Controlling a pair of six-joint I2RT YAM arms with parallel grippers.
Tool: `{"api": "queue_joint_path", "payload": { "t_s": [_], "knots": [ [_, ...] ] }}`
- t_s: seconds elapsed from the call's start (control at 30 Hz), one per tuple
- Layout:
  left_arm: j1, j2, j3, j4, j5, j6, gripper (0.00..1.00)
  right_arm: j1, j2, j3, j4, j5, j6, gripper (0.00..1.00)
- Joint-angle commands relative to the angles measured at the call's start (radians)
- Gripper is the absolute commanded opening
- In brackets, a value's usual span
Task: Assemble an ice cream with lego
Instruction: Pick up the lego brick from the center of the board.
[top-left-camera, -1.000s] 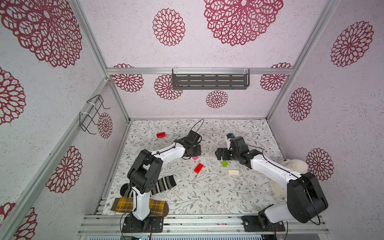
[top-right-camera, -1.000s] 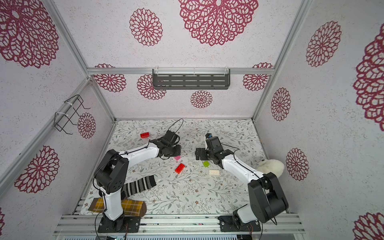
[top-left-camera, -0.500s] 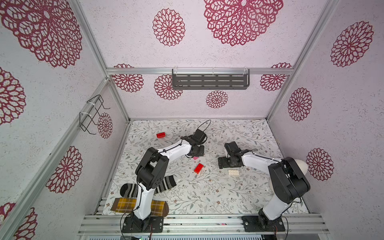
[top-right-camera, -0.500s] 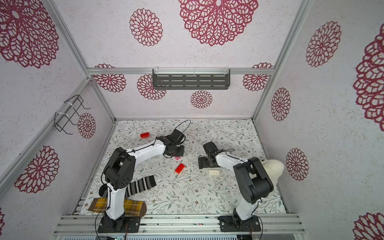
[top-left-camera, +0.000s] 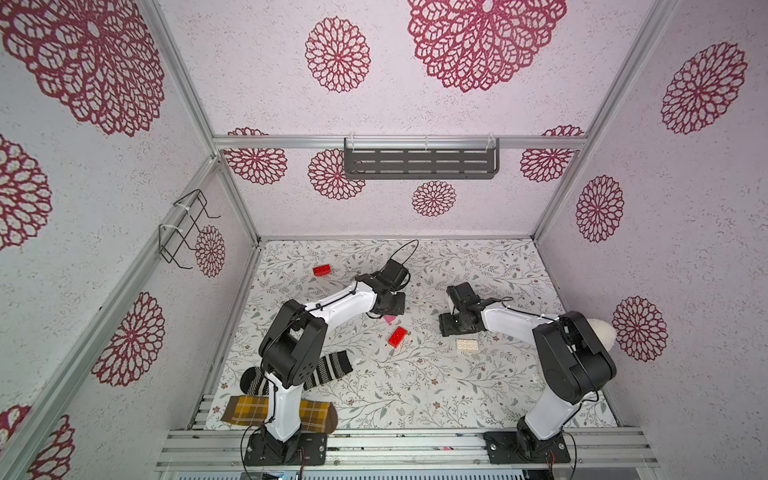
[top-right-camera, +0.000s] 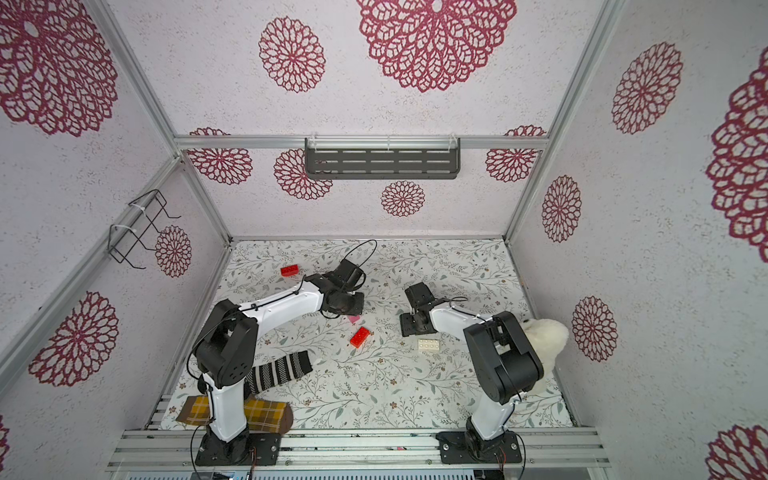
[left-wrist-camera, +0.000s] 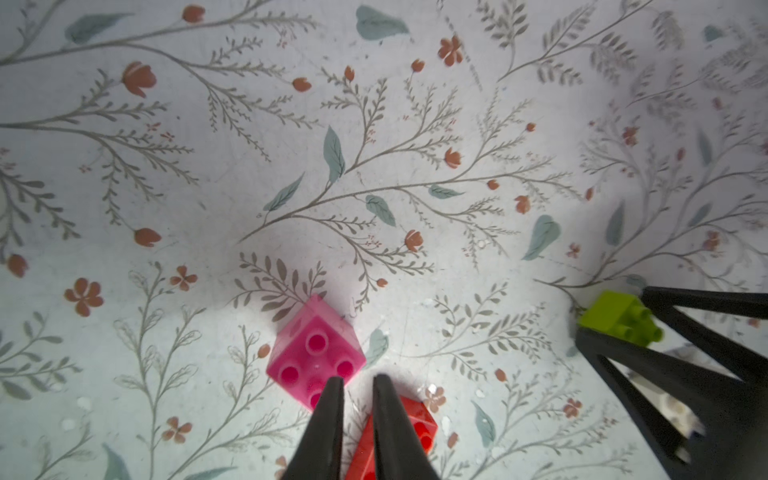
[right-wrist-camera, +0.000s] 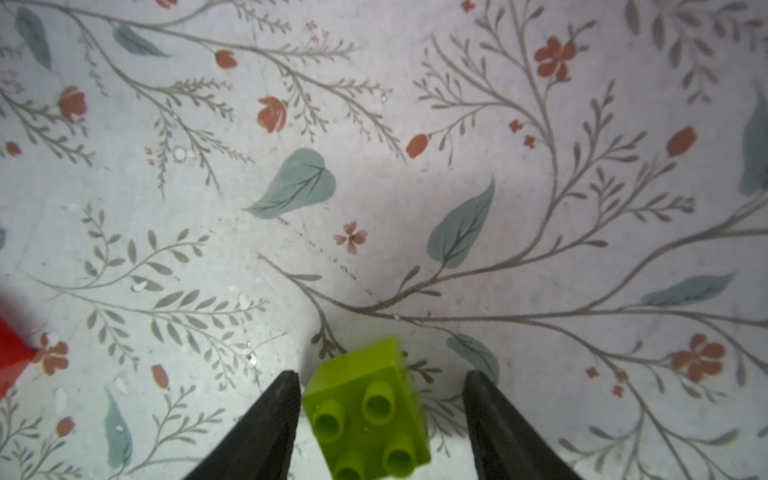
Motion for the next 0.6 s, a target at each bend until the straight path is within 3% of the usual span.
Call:
{"api": "queue_joint_path", "payload": {
  "t_s": [0.0, 0.23, 0.37, 0.57],
  "knots": [
    [0.024, -0.094, -0.017, 0.083, 0.029, -0.021, 0.25, -0.005, 0.013, 0.024, -0.013, 0.008, -0.006, 0.56],
    [0.106, -0.229, -0.234, 0.316, 0.135, -0.121, 0.33, 0.000, 0.008, 0.030, -0.020, 0.020, -0.009, 0.34],
    [0.191, -0.298, -0.429, 0.500, 0.230, -0.233, 0.33, 0.015, 0.007, 0.049, -0.053, 0.045, -0.007, 0.10],
    [0.220, -0.334, -0.526, 0.579, 0.243, -0.259, 0.34, 0.069, -0.013, 0.132, -0.120, 0.054, 0.001, 0.00]
  ]
}}
